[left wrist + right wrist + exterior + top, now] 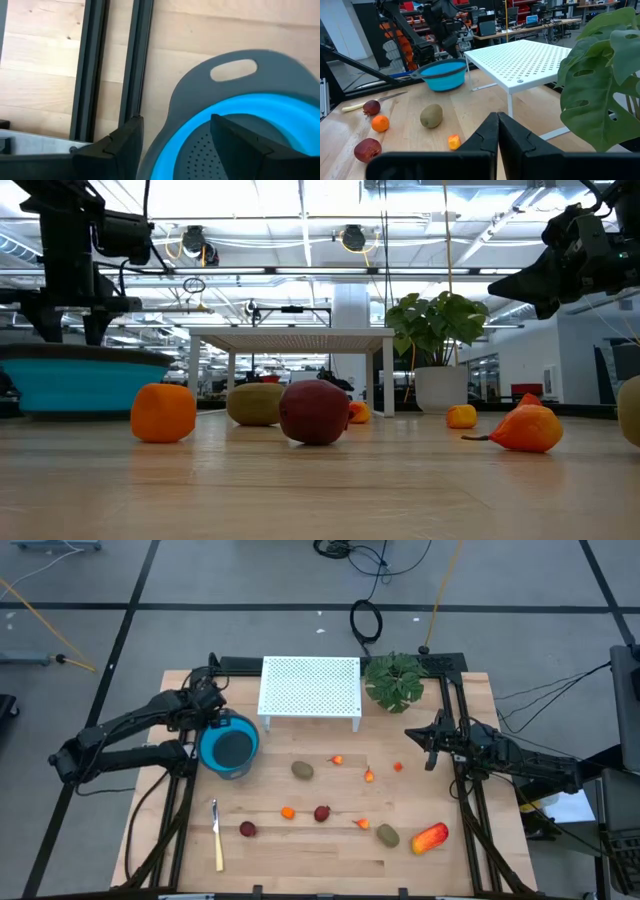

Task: Pick & Place Fruit
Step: Put the blue strainer bowl on the shelf

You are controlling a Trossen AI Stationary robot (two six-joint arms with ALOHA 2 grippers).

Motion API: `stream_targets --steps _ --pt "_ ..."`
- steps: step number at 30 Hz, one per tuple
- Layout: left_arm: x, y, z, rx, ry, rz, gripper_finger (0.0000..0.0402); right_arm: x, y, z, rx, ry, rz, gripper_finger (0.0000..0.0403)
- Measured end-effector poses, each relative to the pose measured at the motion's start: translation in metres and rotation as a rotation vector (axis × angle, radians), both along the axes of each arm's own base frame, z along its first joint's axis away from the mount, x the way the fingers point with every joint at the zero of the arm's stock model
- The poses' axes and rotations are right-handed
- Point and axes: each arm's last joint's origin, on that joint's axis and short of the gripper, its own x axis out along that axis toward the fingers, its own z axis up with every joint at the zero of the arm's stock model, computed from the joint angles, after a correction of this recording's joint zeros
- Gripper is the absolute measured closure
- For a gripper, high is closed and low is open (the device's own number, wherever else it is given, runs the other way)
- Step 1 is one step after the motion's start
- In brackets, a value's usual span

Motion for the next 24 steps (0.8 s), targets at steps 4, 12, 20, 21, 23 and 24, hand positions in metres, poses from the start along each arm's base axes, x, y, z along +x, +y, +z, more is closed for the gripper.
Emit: stream_targets --steps 4,12,20,21,23,24 --pt "0.004 0.003 -0.008 -0.031 0.031 -0.011 0.0178 0.000 0.000 0.000 0.000 0.000 0.000 0.0399" --pt "0.012 0.009 -0.019 -0.098 0.108 -0.026 0.0178 0.000 0.000 0.000 0.000 0.000 0.000 0.0399" --pt "0.018 0.014 -0.029 -0.148 0.186 -0.039 0.0178 0.000 0.000 0.000 0.000 0.000 0.000 0.0399" --pt "0.018 0.015 -0.030 -0.153 0.191 -0.039 0.0178 0.000 0.000 0.000 0.000 0.000 0.000 0.0399" --pt "0.019 0.015 -0.032 -0.168 0.198 -0.043 0.0179 0.000 0.000 0.000 0.000 0.000 0.000 0.0399" --pt "0.019 0.015 -0.033 -0.177 0.198 -0.047 0.0179 0.000 0.000 0.000 0.001 0.000 0.000 0.0399"
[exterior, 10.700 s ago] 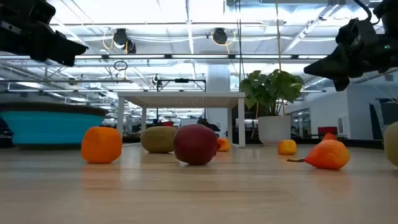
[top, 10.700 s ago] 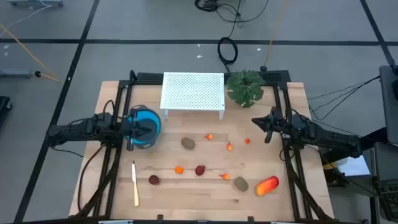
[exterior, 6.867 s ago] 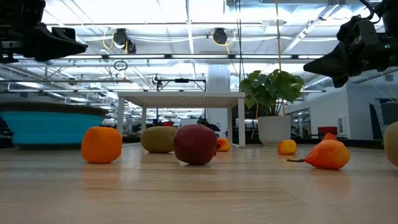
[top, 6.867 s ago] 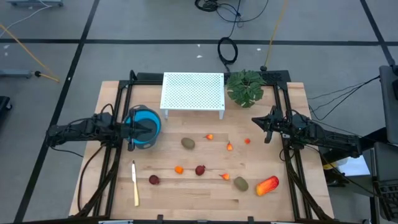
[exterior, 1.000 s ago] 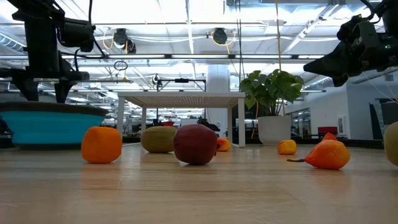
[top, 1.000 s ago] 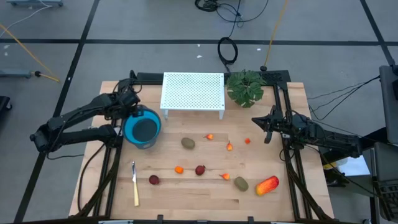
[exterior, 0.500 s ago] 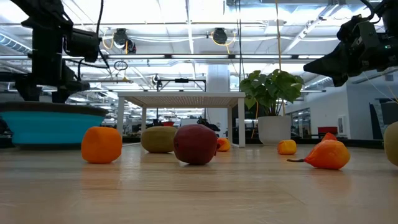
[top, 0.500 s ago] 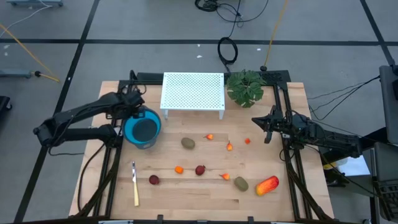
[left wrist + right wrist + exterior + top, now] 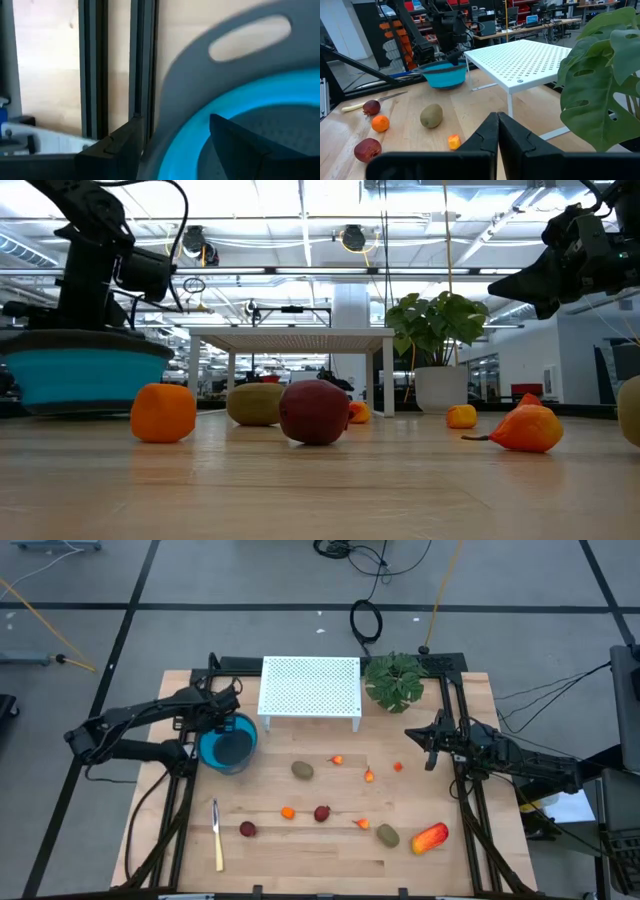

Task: Pick & Place Fruit
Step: Put the blue strainer bowl on the shelf

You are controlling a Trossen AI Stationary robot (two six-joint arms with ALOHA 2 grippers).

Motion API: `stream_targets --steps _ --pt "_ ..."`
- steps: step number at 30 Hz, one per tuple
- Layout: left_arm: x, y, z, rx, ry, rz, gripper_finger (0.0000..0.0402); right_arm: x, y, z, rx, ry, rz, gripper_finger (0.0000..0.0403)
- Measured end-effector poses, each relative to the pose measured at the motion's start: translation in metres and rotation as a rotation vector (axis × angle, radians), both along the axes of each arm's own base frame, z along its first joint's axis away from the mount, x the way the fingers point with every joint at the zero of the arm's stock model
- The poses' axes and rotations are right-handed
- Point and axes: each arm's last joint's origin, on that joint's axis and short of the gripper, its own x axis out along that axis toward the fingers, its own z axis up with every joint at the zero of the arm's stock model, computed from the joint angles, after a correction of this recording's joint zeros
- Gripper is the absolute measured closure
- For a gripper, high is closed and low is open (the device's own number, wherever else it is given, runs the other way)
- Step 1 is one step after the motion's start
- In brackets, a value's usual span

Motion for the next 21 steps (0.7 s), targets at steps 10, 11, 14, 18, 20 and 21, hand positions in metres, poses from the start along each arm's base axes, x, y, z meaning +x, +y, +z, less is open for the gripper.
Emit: stream_targets --steps 10,11,14,18,20,21 --pt "0.0012 -0.0009 -0.0019 -0.055 -0.017 -0.010 0.0191 0.0000 0.0000 0.0000 0.000 0.000 0.000 0.0399" --pt "0.0009 -0.0013 -0.0018 -0.061 -0.015 -0.010 0.0200 0.0000 0.0000 0.0000 0.000 0.000 0.000 0.0399" --pt "-0.0001 -0.0022 -0.0017 -0.071 -0.005 -0.010 0.0233 0.0000 0.0000 0.0001 0.000 0.000 0.000 0.0399" --pt "-0.0006 -0.0029 -0.0015 -0.090 -0.002 -0.042 0.0283 0.0000 0.0000 0.0000 0.000 0.000 0.000 0.0399" --pt "-0.0005 -0.0032 -0.0015 -0.100 -0.001 -0.064 0.0306 0.0000 0.0000 0.0000 0.000 0.000 0.000 0.0399" --pt "-0.0006 -0.0032 -0.0013 -0.103 0.002 -0.079 0.0315 0.0000 0.0000 0.0000 0.000 0.000 0.000 0.0399"
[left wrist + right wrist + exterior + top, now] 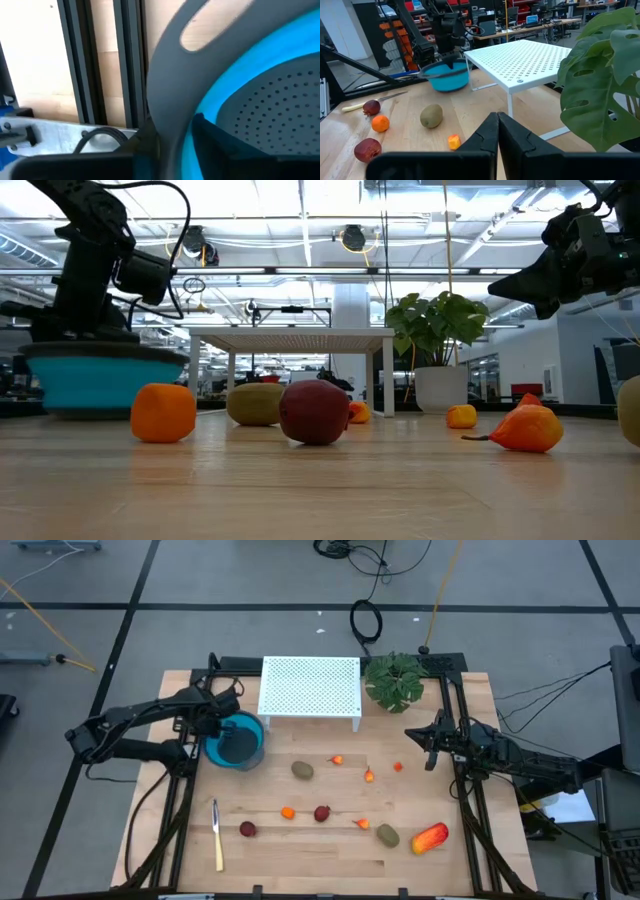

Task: Pick & Place Fruit
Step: Put the blue strainer bowl on the shelf

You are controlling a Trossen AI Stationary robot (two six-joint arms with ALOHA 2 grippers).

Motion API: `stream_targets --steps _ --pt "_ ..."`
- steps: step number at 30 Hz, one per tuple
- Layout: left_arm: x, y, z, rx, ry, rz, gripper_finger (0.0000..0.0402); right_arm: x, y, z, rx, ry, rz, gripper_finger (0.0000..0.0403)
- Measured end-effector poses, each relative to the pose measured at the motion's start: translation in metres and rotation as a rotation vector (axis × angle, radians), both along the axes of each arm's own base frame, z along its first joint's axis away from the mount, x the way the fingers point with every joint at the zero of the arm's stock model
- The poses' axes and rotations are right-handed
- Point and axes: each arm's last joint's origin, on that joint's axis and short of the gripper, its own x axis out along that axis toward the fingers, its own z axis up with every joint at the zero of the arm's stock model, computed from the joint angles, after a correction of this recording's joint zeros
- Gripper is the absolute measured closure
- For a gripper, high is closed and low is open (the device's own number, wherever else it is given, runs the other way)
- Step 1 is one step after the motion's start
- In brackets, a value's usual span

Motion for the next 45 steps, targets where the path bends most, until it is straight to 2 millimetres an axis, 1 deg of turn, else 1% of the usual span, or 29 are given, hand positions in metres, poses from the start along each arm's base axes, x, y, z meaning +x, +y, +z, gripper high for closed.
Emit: stream_targets --steps 4,7,22,33,40,45 --pt "-0.001 -0.001 0.000 -0.018 0.018 -0.046 0.0351 0.000 0.000 0.000 0.000 0.000 0.000 0.0399" --pt "-0.002 -0.001 0.001 -0.027 0.026 -0.072 0.0367 0.000 0.000 0.000 0.000 0.000 0.000 0.0399" --pt "0.002 -0.005 0.002 -0.051 0.029 -0.195 0.0372 0.000 0.000 0.000 0.000 0.000 0.000 0.0399" --pt "0.010 -0.006 0.033 -0.079 0.026 -0.234 0.0382 0.000 0.000 0.000 0.000 -0.001 0.000 0.0399" --pt "0.002 -0.014 0.058 -0.143 0.154 -0.230 0.0384 0.000 0.000 0.000 0.000 -0.001 0.000 0.0399" --pt "0.005 -0.014 0.071 -0.094 0.112 -0.241 0.0392 0.000 0.000 0.000 0.000 -0.001 0.000 0.0399"
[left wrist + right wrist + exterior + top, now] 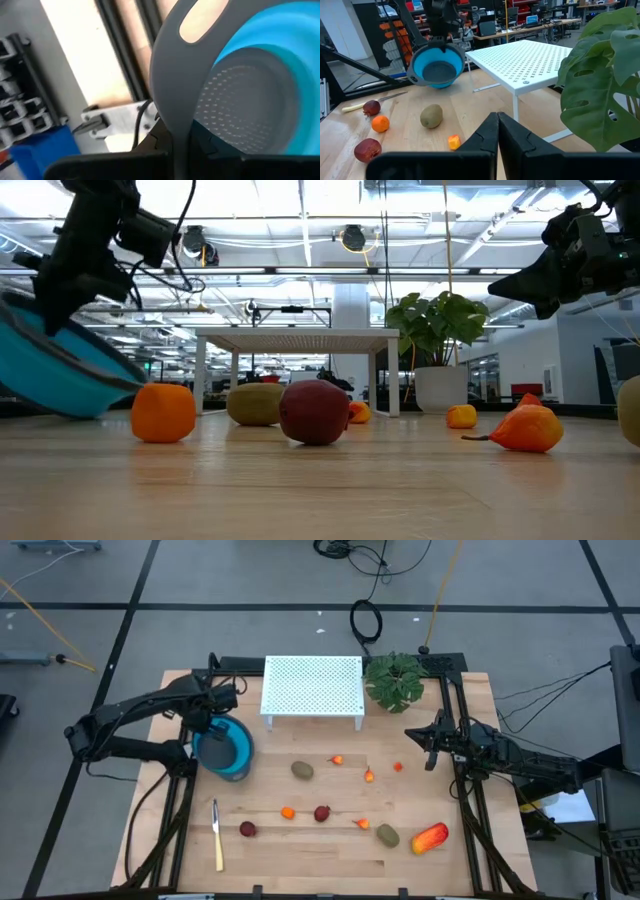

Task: Pick & Place Fruit
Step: Put the blue strainer bowl on the shelf

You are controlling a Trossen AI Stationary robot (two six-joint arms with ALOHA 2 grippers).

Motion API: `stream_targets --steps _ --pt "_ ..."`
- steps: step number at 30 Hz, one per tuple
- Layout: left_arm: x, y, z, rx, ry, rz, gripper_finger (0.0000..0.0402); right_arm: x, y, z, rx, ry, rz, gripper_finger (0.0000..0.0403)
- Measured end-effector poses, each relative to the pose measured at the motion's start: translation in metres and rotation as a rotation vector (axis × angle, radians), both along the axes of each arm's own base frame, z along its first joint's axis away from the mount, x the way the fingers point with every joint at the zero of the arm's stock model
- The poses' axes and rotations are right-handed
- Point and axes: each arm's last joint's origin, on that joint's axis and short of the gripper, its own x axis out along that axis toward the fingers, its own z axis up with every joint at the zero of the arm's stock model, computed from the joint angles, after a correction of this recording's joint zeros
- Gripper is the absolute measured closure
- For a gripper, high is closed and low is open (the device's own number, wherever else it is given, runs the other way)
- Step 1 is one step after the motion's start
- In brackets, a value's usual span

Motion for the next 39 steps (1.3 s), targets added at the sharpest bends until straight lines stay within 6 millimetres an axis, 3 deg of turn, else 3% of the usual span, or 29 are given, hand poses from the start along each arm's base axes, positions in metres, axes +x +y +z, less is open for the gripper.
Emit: stream_targets --steps 19,39 --pt "0.014 0.006 0.048 0.098 -0.172 -0.075 0.0397 0.000 0.000 0.000 0.000 0.000 0.000 0.0399" --pt "0.019 0.005 0.084 0.049 -0.344 -0.274 0.0397 0.000 0.000 0.000 0.000 0.000 0.000 0.0399"
